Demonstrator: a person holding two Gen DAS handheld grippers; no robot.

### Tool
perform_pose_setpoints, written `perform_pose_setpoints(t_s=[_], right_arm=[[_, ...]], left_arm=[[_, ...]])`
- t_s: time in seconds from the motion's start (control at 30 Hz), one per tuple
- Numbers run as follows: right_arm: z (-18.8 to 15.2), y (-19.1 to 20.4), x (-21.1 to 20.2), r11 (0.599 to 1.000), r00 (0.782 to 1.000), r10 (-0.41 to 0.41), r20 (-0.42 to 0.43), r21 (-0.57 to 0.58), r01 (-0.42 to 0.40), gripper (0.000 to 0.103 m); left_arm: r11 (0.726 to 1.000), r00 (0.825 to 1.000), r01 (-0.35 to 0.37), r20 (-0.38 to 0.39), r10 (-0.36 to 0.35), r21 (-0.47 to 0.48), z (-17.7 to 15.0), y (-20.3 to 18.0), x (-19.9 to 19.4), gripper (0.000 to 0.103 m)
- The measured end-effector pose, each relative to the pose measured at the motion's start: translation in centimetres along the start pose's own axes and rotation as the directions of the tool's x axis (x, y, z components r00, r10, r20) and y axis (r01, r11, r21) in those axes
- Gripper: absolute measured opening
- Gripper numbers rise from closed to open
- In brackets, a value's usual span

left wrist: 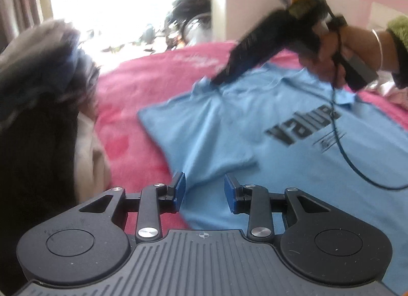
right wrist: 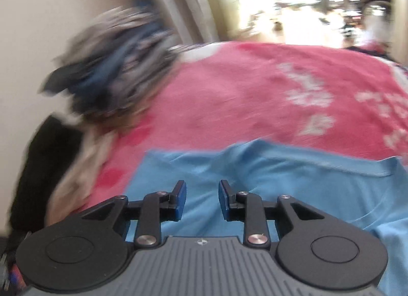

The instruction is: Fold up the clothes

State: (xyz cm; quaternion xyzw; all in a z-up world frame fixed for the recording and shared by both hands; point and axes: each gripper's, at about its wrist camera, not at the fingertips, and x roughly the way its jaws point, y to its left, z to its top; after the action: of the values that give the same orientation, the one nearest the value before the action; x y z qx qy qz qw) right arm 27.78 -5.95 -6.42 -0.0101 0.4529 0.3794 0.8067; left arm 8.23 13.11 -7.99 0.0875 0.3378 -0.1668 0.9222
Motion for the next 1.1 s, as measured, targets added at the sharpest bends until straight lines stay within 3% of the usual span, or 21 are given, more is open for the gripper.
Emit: perform_pose_setpoints(t_s=[0.1,0.23,0.37,0.5,0.6,0.7,0.83,0.93,1.0,1.1], right_arm=[[-1.9,3.1,0.5,0.988,0.994,0.069,-0.083,-0.132,-0.08,0.028],[-5.7,5.4,2.9,0.97,0.978,0.054,-0.203,-0.22,-0.099,0.028],[-6.8,6.8,1.5,0.949,0.99,0.0,-0.138,-0.314,-0.043,0.028],[-7.3,7.7,-2.1,0.936,0.997,0.04,-0.06,-0.346,-0.059,0.028],[-8.7,7.1,-2.2,0.946,0.995,0.026,-0.101,-0.319,-0.057,0.028],[-10.1,6.5,-2.2,0.957,0.989,0.011,-0.148,-0.287,-0.054,0.028],[-11.5,4.1,-7.8,0.984,0.989,-0.016,-0.148,-0.18,-0.011,0.028],[-12.6,2.2,-12.2,0.995,0.989,-0.037,-0.146,-0.095,0.023,0.03],[-13.3,0.9,-15.1,0.998,0.988,-0.051,-0.147,-0.038,0.046,0.034],[-15.2,-1.4,-19.7,0.993,0.984,-0.093,-0.151,0.051,0.102,0.036]], left_arm=[[0.999,0.999,0.024,-0.028,-0.024,0.021,0.6,-0.1,1.9,0.034],[0.998,0.988,0.059,-0.139,-0.06,-0.008,-0.2,0.8,4.7,0.034],[0.998,0.99,0.068,-0.12,-0.068,-0.002,0.0,0.9,4.0,0.035],[0.997,0.992,0.064,-0.109,-0.068,-0.037,0.8,1.2,3.1,0.039],[0.996,0.992,0.041,-0.114,-0.049,-0.078,1.0,1.1,1.9,0.04],[0.993,0.991,0.017,-0.13,-0.032,-0.118,0.9,0.7,-0.2,0.052],[0.983,0.976,0.077,-0.189,-0.109,-0.169,-0.1,-0.1,-3.5,0.057],[0.944,0.926,0.18,-0.278,-0.257,-0.276,-1.6,-0.7,-4.6,0.057],[0.906,0.869,0.234,-0.341,-0.357,-0.353,-2.9,-1.3,-4.8,0.057],[0.868,0.796,0.273,-0.409,-0.446,-0.415,-4.7,-1.9,-5.1,0.057]])
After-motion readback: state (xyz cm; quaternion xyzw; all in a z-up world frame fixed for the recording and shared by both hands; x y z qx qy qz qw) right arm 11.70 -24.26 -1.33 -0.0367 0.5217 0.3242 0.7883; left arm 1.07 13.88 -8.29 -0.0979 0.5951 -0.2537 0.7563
